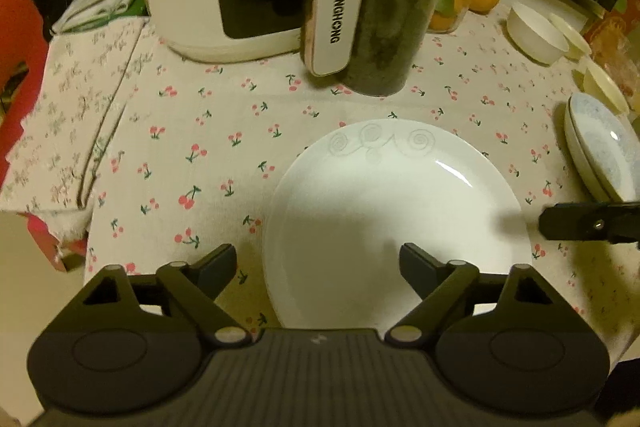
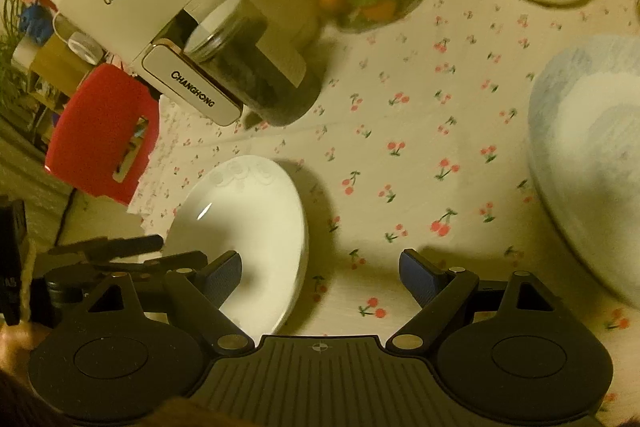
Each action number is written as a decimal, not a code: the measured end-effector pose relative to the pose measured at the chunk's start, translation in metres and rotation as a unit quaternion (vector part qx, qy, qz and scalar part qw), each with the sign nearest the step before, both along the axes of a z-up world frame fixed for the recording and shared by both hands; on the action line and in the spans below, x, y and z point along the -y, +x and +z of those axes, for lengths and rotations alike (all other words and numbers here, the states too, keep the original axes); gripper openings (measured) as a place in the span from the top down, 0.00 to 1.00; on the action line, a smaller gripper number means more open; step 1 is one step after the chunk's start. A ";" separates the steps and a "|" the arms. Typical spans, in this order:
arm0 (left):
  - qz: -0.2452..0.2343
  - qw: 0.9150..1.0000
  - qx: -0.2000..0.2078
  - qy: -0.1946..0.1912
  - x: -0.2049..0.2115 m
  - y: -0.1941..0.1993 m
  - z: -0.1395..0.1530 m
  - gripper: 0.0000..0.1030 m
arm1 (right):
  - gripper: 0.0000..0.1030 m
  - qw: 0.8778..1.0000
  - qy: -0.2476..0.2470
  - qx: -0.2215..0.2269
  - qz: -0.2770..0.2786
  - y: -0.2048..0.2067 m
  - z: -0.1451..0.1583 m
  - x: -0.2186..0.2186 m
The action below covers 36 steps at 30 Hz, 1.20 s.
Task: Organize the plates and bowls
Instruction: 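Move both grippers toward the plain white plate, then close both grippers on the rim of the plain white plate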
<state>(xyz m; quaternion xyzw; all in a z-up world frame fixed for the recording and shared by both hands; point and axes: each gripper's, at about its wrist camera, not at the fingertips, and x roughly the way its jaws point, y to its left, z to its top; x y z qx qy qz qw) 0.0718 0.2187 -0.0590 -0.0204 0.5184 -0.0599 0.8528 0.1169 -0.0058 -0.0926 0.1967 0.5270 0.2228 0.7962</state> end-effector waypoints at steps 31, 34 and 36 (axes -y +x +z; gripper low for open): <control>0.024 0.998 -0.037 -0.034 -0.022 0.001 -0.007 0.75 | 0.76 1.000 0.002 0.002 0.018 -0.002 -0.012 -0.028; 0.024 0.999 -0.033 -0.028 -0.019 0.001 -0.006 0.75 | 0.81 0.999 -0.014 0.014 0.025 -0.003 -0.010 -0.030; 0.027 0.999 -0.030 -0.031 -0.020 0.001 -0.006 0.77 | 0.83 0.999 -0.018 0.018 0.028 -0.004 -0.010 -0.029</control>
